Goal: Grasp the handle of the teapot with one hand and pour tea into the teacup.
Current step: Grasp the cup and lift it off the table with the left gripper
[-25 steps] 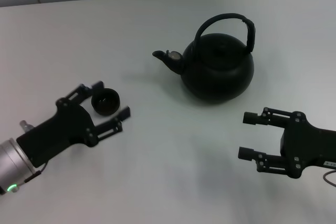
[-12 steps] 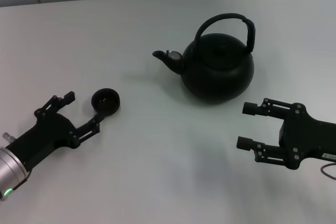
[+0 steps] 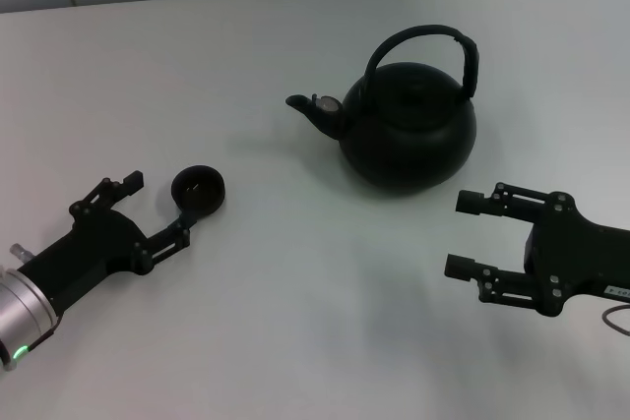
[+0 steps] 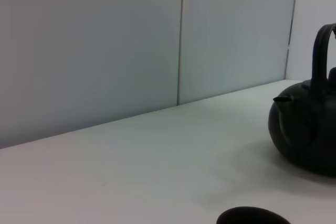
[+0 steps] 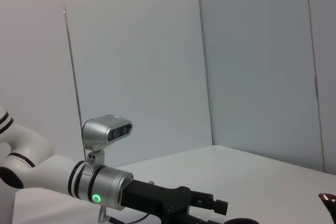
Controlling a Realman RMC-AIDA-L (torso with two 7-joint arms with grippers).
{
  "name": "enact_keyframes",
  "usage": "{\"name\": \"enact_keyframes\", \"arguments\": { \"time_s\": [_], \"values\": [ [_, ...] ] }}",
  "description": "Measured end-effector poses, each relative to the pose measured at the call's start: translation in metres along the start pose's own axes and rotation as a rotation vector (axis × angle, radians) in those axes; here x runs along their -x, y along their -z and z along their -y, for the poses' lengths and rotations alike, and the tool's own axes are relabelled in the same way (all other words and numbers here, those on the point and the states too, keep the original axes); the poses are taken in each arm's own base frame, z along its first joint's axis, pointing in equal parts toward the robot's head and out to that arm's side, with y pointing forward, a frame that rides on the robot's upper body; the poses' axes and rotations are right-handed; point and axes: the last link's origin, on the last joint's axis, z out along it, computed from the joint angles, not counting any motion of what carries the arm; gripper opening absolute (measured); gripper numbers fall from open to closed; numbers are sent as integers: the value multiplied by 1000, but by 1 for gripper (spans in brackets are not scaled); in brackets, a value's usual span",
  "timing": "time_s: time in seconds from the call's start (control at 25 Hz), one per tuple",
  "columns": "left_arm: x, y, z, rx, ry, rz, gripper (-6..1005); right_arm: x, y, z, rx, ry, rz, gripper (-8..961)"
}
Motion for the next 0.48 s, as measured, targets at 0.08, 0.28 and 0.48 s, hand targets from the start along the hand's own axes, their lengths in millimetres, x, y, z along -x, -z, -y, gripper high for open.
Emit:
{"name": "enact_keyframes", "arguments": {
  "time_s": [0.08,0.28,0.48],
  "values": [
    [0,0,0,2,-1,-1,870,0,0,0,-1,-1,0,710],
    [-2,-6,-6,57,-28,8,870,0,1,0,-2,-1,-2,710],
    [-5,-10,-6,65,-38,10,871,0,0,1,-1,1,-1,710]
  ]
}}
